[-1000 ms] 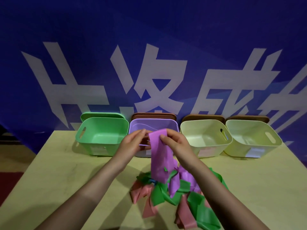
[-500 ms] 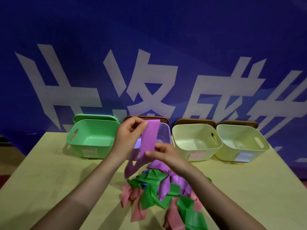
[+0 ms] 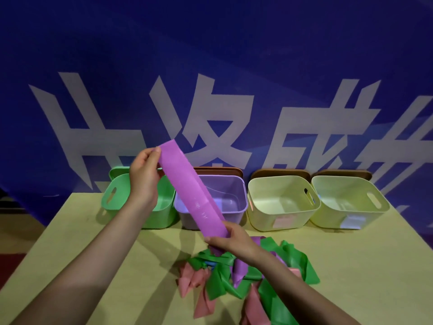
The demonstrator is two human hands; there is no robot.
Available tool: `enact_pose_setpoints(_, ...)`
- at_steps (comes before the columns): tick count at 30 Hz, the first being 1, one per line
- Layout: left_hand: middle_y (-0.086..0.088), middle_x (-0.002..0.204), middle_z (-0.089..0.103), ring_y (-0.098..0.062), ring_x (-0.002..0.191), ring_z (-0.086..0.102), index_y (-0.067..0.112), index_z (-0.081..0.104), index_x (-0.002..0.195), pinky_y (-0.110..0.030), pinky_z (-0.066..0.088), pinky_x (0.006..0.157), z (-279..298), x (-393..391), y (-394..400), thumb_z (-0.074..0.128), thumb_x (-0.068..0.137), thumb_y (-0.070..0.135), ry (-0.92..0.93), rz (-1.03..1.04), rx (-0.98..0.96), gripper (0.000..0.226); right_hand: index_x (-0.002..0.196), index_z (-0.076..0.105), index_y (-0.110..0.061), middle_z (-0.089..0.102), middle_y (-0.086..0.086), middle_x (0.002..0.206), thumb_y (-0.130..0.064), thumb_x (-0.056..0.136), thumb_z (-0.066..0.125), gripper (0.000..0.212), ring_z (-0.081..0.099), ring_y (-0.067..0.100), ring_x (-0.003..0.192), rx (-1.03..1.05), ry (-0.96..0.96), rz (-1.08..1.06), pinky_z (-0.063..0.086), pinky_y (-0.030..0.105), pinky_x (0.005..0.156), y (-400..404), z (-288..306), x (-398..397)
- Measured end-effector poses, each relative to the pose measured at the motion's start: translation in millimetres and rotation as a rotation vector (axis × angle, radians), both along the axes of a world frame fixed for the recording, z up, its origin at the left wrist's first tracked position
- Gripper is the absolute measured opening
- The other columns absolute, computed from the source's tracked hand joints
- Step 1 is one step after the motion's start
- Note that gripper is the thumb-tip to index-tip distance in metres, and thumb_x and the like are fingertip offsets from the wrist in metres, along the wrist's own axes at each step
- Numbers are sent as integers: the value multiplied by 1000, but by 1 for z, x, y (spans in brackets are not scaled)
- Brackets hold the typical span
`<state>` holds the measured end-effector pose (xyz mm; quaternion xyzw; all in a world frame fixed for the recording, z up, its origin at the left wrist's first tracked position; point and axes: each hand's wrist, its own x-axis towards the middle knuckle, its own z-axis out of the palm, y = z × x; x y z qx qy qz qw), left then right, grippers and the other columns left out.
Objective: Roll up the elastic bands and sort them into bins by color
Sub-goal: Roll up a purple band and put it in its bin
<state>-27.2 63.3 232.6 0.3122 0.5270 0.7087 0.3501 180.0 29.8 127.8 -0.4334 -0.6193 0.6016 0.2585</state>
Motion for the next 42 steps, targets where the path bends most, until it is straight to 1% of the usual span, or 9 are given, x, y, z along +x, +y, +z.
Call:
enact_pose_setpoints(5,-1,92,57,-18,94,56,17,55,94,-26,51,74,-28,-24,10,49,99,16,-96,94,-122,8,85,70,-20,67,-11,70,-14,85,72,7,61,5,66,140,63,-197,49,22,62,5,-6,13)
enact_pose_setpoints(13,-2,92,57,-14,87,59,20,54,94,-24,52,70,-21,-2,9,46,100,20,-115,16,-66,11,80,69,-4,63,0,71,-3,83,71,3,53,8,66,230,121,-563,43,22,65,15,-23,24)
enact_pose_setpoints(19,-3,85,55,-11,74,52,18,57,92,-25,45,67,-2,32,-3,47,99,20,10,-207,-2,12,88,69,-6,63,0,74,-2,85,67,5,56,6,64,131,-59,-418,45,21,64,20,-29,25)
enact_pose_setpoints(22,0,81,55,-9,71,50,18,58,91,-23,42,63,4,46,-7,49,98,20,91,-280,29,12,93,69,-13,67,-2,87,-6,89,64,9,59,-4,75,262,14,-446,46,14,74,28,1,18)
enact_pose_setpoints(26,17,70,61,3,66,53,17,61,91,-13,42,62,6,56,-13,54,95,19,209,-294,67,9,95,69,-30,70,-10,98,-32,88,58,13,64,9,95,417,144,-382,51,25,84,35,53,4)
enact_pose_setpoints(30,14,72,63,-4,73,55,21,63,83,-20,44,71,5,56,-13,55,94,14,38,-290,65,15,105,68,-18,69,-8,105,-37,89,54,28,63,13,101,528,146,-276,51,33,89,40,79,-14)
enact_pose_setpoints(34,3,75,61,-9,70,54,16,60,82,-23,45,67,5,55,-13,53,94,9,-170,-292,73,15,99,67,-11,68,-6,95,-27,88,58,22,61,11,90,578,93,-230,50,31,82,42,74,-30)
enact_pose_setpoints(39,-2,80,57,-9,73,52,16,56,83,-23,42,67,7,52,-12,51,96,12,-239,-264,76,14,85,63,-13,58,-9,71,-20,93,61,11,49,1,66,377,60,-134,42,20,63,34,47,-37)
enact_pose_setpoints(42,-4,84,57,-10,75,53,16,54,83,-23,42,69,5,39,-2,50,97,12,-288,-216,49,15,76,59,-14,53,-6,64,-14,96,57,20,47,5,62,229,136,-181,38,24,61,30,34,-32)
